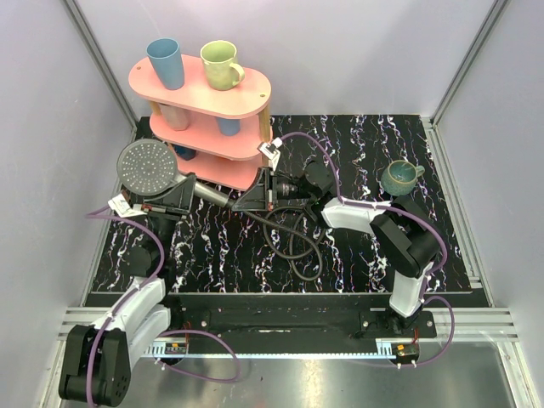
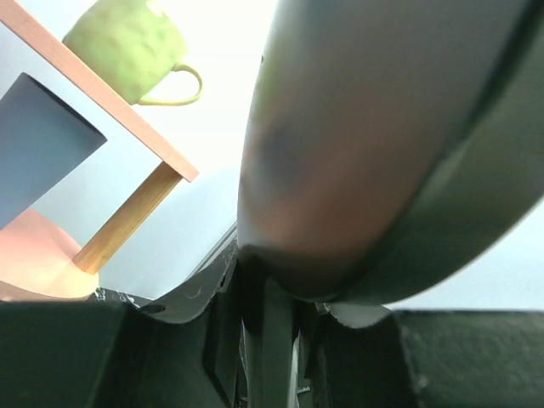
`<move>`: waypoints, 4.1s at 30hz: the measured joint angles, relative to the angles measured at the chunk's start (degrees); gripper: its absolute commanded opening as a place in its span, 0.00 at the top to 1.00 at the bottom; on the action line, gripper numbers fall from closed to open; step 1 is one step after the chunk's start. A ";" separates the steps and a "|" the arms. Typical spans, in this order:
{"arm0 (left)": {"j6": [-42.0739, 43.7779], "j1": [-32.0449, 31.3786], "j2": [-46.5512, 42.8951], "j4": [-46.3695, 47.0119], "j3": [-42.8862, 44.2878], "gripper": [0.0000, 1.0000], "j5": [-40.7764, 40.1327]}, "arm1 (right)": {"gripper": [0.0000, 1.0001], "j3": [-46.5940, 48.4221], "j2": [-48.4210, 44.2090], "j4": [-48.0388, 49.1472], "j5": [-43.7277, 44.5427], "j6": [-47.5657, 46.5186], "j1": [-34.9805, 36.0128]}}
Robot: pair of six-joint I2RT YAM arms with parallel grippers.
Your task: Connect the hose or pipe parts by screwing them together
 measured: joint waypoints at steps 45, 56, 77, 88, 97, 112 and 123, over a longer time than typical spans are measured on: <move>2.84 -3.58 9.25 2.54 2.29 1.00 2.58 | 0.59 -0.83 0.24 0.74 -4.48 16.61 -6.69; 6.91 -3.43 9.86 -9.51 -4.04 1.00 8.35 | 0.48 0.15 -2.05 8.39 3.50 17.20 -10.64; 12.94 -3.43 -15.58 -42.84 0.57 1.00 -1.53 | 0.14 -19.26 -30.73 -27.04 36.22 -64.22 9.18; 9.03 -3.56 -16.55 -54.18 5.11 1.00 -6.62 | 0.18 -20.68 -22.60 -28.52 63.04 -87.56 27.56; 7.30 -3.96 -18.10 -61.99 8.13 1.00 -8.92 | 0.28 -17.62 -13.62 -26.69 74.31 -95.03 29.24; 6.47 -4.09 -20.72 -67.08 8.26 1.00 -12.61 | 1.00 -10.21 -5.97 -22.34 80.89 -100.39 30.93; 3.32 -3.61 -16.74 -37.75 -5.49 1.00 -9.60 | 1.00 -10.23 -11.76 -34.42 60.33 -86.23 22.14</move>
